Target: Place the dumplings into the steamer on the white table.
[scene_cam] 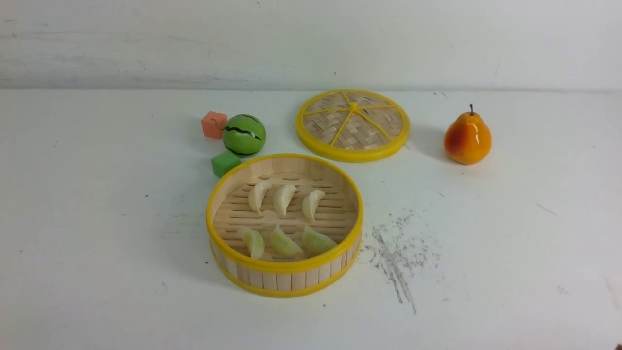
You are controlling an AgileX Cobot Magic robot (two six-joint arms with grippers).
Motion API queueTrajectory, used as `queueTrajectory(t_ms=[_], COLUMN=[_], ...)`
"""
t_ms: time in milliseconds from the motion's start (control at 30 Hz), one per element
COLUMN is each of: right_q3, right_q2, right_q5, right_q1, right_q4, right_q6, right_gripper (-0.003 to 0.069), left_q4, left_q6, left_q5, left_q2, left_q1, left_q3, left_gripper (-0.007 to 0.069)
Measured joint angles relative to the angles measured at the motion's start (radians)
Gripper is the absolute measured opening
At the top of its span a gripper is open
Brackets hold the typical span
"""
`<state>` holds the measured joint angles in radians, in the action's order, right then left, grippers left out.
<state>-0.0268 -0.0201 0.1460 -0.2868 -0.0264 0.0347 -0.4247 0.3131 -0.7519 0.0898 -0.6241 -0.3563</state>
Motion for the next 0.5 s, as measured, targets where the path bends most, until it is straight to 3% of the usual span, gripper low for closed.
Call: queueTrajectory(t_ms=[133, 267, 500], right_q3=[0.000, 0.000, 0.007], right_q2=[0.030, 0.031, 0.031], right_q5=[0.025, 0.077, 0.228], right_q1=[0.171, 0.266, 0.298], right_q4=[0.059, 0.137, 0.167], right_q6=[-0.021, -0.021, -0.026], right_gripper=[-0.0003, -0.0003, -0.0003], left_q4=[0.000, 0.000, 0.000], left_q6=[0.000, 0.000, 0.000], left_q5=[0.000, 0.000, 0.000], left_q2=[0.000, 0.000, 0.000], left_q1=[0.000, 0.000, 0.000], left_q3=[0.000, 0.000, 0.000], left_gripper=[0.0137, 0.0143, 0.0150])
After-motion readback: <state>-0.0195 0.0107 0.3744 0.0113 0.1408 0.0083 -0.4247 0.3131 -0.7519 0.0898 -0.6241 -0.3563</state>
